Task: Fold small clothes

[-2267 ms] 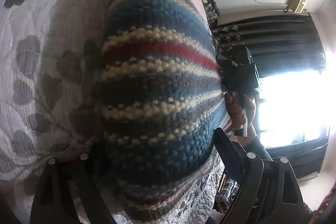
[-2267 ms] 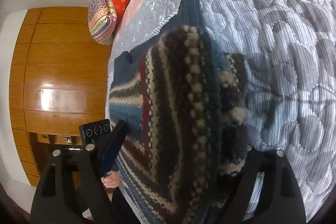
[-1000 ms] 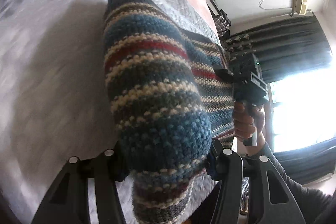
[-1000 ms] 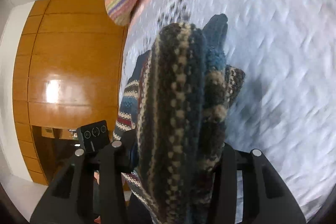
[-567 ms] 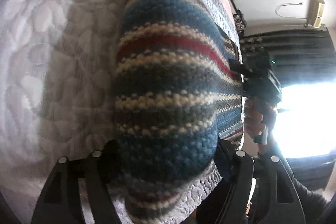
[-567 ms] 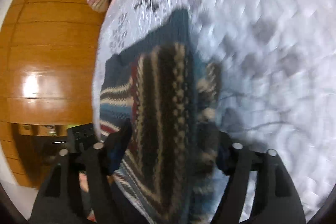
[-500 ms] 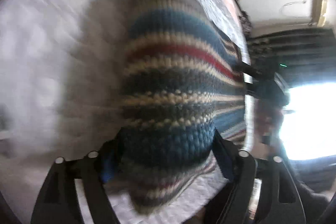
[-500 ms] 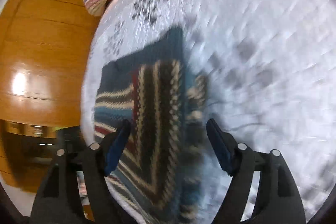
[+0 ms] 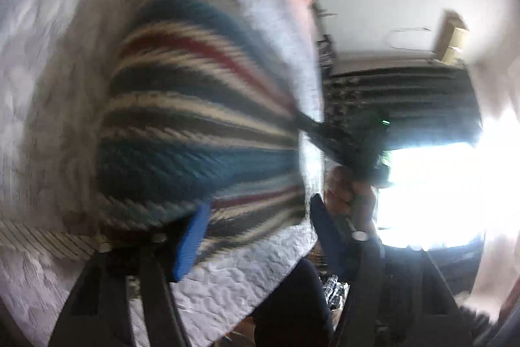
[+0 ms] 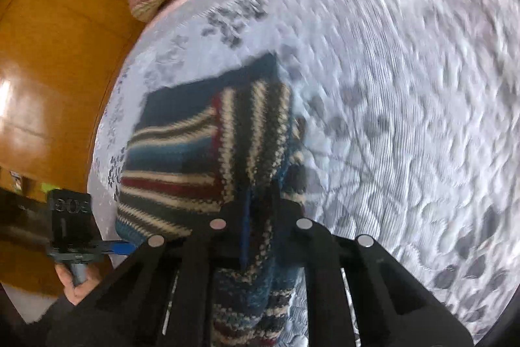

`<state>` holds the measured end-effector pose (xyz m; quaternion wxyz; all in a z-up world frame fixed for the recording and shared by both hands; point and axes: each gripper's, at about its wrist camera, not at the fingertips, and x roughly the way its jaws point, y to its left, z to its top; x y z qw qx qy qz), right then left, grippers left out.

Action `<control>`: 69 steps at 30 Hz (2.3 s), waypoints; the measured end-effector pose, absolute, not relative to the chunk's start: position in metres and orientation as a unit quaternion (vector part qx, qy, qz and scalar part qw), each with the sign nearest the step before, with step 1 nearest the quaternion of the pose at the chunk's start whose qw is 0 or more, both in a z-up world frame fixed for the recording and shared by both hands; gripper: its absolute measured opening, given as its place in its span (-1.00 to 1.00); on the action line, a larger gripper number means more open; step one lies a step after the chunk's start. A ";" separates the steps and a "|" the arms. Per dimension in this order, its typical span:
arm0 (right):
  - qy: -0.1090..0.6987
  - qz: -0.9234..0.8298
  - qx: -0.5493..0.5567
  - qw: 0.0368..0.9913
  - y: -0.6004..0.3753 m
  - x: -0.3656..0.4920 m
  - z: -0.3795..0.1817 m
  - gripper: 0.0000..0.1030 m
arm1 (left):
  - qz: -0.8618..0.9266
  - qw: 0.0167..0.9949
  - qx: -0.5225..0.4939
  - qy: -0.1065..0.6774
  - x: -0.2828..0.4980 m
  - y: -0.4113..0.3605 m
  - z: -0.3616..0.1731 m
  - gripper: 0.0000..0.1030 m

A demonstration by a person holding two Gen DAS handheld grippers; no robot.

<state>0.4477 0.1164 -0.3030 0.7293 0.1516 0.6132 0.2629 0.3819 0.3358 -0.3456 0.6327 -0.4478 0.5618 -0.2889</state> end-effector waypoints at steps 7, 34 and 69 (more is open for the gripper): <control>0.610 0.267 0.193 0.721 0.105 0.451 -0.310 -0.52 | -0.298 0.607 -0.438 0.592 0.382 0.338 -0.337 -0.08; 0.634 0.217 0.008 0.742 0.117 0.316 -0.288 -0.68 | -0.176 0.726 -0.219 0.627 0.365 0.300 -0.305 -0.21; 0.478 0.081 -0.092 0.870 0.155 0.089 -0.040 0.94 | -0.007 0.891 -0.090 0.445 0.107 0.289 -0.050 0.74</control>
